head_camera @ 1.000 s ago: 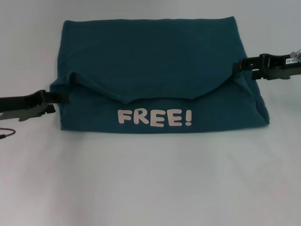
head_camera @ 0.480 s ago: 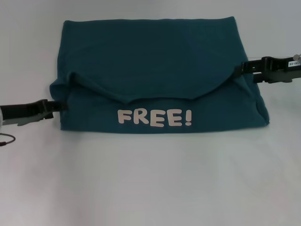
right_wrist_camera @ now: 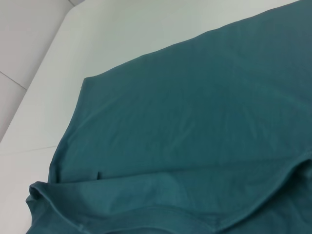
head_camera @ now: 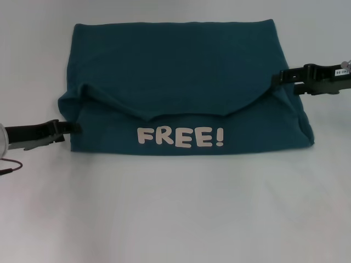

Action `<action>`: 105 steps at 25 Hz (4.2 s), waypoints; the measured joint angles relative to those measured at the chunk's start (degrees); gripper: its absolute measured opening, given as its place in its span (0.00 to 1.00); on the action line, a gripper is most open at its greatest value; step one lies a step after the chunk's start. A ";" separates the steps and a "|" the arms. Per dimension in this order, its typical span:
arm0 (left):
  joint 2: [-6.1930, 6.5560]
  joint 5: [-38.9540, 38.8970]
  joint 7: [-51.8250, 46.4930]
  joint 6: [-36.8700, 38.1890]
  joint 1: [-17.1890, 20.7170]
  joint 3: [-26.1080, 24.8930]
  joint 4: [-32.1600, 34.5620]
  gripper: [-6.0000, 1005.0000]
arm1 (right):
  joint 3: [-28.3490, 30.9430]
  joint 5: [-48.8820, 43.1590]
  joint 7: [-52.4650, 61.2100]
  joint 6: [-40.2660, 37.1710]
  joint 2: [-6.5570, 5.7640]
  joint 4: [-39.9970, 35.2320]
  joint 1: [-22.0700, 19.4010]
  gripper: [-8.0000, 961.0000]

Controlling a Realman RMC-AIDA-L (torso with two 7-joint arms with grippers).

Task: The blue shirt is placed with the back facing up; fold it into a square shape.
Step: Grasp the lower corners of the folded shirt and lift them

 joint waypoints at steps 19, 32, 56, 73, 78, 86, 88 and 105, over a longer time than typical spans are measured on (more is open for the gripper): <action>-0.24 -0.09 0.59 -0.48 -0.12 1.27 -0.01 0.59 | -0.02 0.08 0.00 -0.09 0.00 0.16 -0.32 0.89; -0.33 0.04 6.28 -1.38 -0.11 2.81 0.01 0.59 | -0.02 0.07 0.00 -0.22 0.00 0.16 -0.21 0.89; -1.12 -0.57 2.40 -2.90 -0.41 2.64 -2.24 0.59 | -0.02 0.06 0.00 -0.26 0.00 0.16 -0.03 0.89; -1.04 -0.06 1.26 -2.98 -1.51 2.67 -2.74 0.52 | -0.02 0.06 0.00 -0.27 0.09 0.16 -0.12 0.89; -0.92 -0.03 1.37 -2.98 -1.53 2.71 -2.50 0.45 | -0.02 0.06 0.00 -0.67 0.05 0.15 -0.13 0.89; -0.76 -0.03 1.45 -1.95 -1.49 2.74 -1.65 0.11 | -0.22 -0.13 0.00 -2.72 -0.39 -0.14 -0.32 0.89; -0.70 -0.03 1.46 -1.73 -1.52 2.74 -1.53 0.07 | -0.46 -0.76 0.00 -4.26 -0.83 -0.19 -0.46 0.89; -0.58 -0.03 1.34 -1.39 -2.46 2.73 -1.05 0.05 | 1.37 -5.83 -2.86 -8.55 -1.34 -3.51 -5.31 0.89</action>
